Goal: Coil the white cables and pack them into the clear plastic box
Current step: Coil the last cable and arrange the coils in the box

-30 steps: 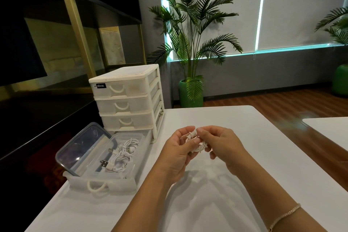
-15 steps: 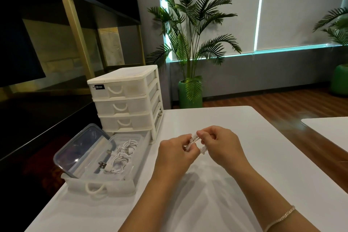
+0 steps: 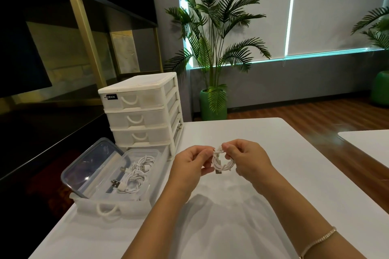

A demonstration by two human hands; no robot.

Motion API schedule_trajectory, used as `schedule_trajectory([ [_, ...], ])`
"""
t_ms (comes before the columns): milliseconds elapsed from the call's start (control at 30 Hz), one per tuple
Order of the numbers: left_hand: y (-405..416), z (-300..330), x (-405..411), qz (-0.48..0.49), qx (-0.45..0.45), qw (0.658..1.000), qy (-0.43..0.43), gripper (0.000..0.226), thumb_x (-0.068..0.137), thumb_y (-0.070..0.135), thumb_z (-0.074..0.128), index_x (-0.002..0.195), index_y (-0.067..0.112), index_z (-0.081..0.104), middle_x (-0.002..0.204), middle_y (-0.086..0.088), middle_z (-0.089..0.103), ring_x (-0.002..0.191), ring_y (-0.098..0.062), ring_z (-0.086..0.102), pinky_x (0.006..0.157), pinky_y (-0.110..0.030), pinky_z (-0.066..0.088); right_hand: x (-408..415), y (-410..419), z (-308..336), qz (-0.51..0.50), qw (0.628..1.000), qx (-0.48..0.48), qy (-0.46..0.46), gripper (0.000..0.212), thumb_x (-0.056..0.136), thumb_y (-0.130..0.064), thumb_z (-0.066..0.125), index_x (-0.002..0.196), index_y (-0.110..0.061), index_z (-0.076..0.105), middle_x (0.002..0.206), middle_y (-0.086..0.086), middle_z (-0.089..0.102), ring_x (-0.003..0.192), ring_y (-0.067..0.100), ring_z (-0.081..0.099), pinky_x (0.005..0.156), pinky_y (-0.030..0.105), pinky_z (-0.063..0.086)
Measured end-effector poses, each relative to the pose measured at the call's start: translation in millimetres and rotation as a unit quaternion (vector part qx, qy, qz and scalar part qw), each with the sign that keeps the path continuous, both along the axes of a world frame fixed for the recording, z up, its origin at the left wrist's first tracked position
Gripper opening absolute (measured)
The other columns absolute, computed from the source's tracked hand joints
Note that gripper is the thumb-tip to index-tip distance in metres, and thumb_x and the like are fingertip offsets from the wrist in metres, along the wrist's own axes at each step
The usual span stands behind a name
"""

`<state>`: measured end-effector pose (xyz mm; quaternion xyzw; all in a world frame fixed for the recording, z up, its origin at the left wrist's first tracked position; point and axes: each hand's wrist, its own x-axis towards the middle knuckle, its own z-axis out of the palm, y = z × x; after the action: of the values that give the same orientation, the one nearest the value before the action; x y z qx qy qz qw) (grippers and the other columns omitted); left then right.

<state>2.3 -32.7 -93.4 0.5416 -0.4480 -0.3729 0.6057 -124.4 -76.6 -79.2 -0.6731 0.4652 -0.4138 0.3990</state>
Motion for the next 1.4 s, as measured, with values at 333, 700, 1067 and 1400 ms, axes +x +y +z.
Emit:
schedule_trajectory([
  [333, -1, 1, -5, -0.023, 0.061, 0.968, 0.242, 0.008, 0.089, 0.016, 0.057, 0.089, 0.009, 0.054, 0.056, 0.0, 0.066, 0.042, -0.007, 0.059, 0.044, -0.022, 0.053, 0, 4, -1, 0.059, 0.989, 0.066, -0.115, 0.014, 0.09, -0.021, 0.058, 0.085, -0.012, 0.068, 0.073, 0.004, 0.065, 0.059, 0.017, 0.05, 0.046, 0.023, 0.04],
  [700, -5, -2, 4, 0.052, 0.07, 0.974, 0.208, 0.014, 0.079, 0.014, 0.071, 0.09, 0.012, 0.062, 0.086, -0.005, 0.068, 0.084, -0.019, 0.062, 0.072, -0.03, 0.056, 2, 7, -4, 0.057, 0.99, 0.05, -0.118, 0.006, 0.081, -0.016, 0.07, 0.086, -0.016, 0.066, 0.083, 0.004, 0.071, 0.07, 0.014, 0.066, 0.053, 0.021, 0.051],
  [1067, -1, 4, 2, 0.066, 0.076, 0.975, 0.198, 0.017, 0.081, 0.013, 0.069, 0.093, 0.001, 0.067, 0.083, -0.015, 0.073, 0.07, -0.02, 0.072, 0.062, -0.025, 0.059, 7, 8, -10, 0.036, 0.996, -0.078, 0.029, 0.008, 0.078, -0.019, 0.073, 0.082, -0.024, 0.07, 0.078, -0.011, 0.066, 0.074, 0.008, 0.063, 0.076, 0.026, 0.055],
  [1400, 6, 14, 6, 0.046, 0.068, 0.947, 0.31, 0.028, 0.078, -0.003, 0.068, 0.105, -0.001, 0.063, 0.082, -0.012, 0.072, 0.066, -0.017, 0.07, 0.054, -0.02, 0.057, 13, 15, -6, 0.068, 0.989, -0.122, 0.059, 0.013, 0.079, -0.021, 0.072, 0.089, -0.028, 0.07, 0.08, -0.024, 0.06, 0.081, -0.001, 0.058, 0.072, 0.008, 0.044],
])
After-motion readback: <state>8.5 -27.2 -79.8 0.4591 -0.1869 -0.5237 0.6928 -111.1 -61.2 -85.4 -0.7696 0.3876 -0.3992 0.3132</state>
